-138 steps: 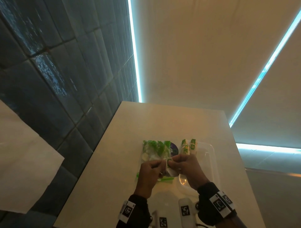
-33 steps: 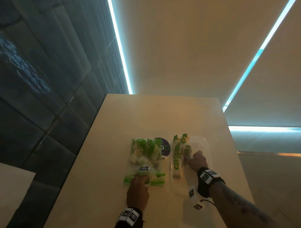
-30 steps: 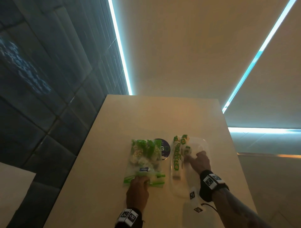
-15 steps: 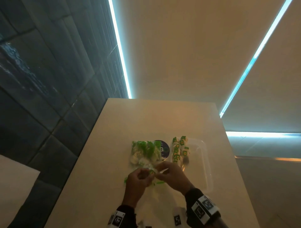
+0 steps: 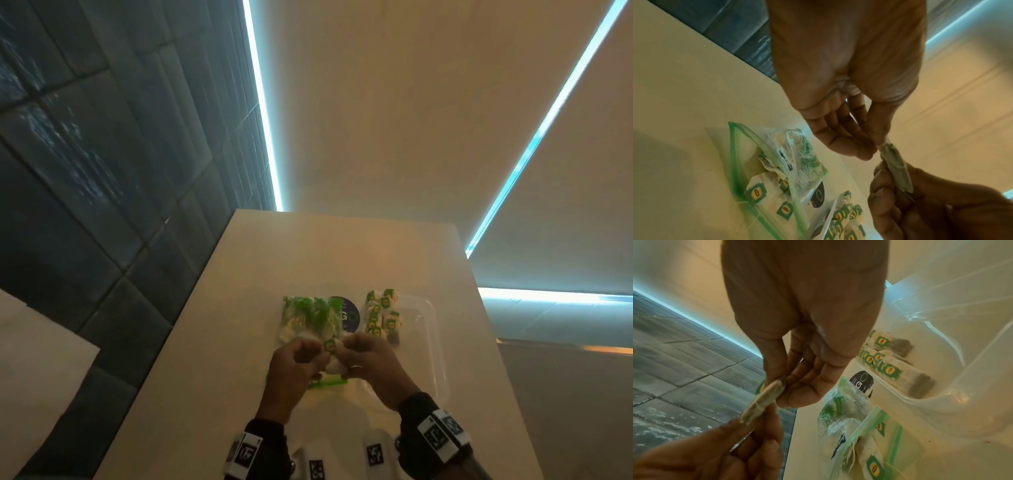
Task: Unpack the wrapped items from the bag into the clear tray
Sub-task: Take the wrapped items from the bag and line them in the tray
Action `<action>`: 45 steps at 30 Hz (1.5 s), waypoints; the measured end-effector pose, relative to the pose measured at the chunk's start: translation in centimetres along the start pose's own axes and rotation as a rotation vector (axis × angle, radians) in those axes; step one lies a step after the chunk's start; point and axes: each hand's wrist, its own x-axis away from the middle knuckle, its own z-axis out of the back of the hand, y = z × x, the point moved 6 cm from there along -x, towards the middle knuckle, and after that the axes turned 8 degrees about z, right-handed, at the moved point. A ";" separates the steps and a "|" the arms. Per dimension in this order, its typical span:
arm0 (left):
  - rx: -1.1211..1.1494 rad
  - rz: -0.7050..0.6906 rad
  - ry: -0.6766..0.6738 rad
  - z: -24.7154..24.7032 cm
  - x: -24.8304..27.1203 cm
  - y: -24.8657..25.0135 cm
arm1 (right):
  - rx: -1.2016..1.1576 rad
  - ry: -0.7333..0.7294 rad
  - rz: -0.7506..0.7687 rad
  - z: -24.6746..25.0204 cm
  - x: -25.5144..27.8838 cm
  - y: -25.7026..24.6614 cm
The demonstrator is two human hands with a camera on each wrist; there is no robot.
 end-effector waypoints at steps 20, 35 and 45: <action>-1.079 -0.274 0.042 -0.4 -1.2 -9.5 | 0.057 0.152 0.041 2.8 1.7 -0.7; -0.937 -0.117 0.087 -0.6 -5.1 -7.2 | 0.013 0.186 0.013 3.9 1.7 -1.1; -0.370 -0.135 -0.114 -0.9 -0.7 0.1 | 0.148 -0.005 -0.018 1.3 1.3 -0.8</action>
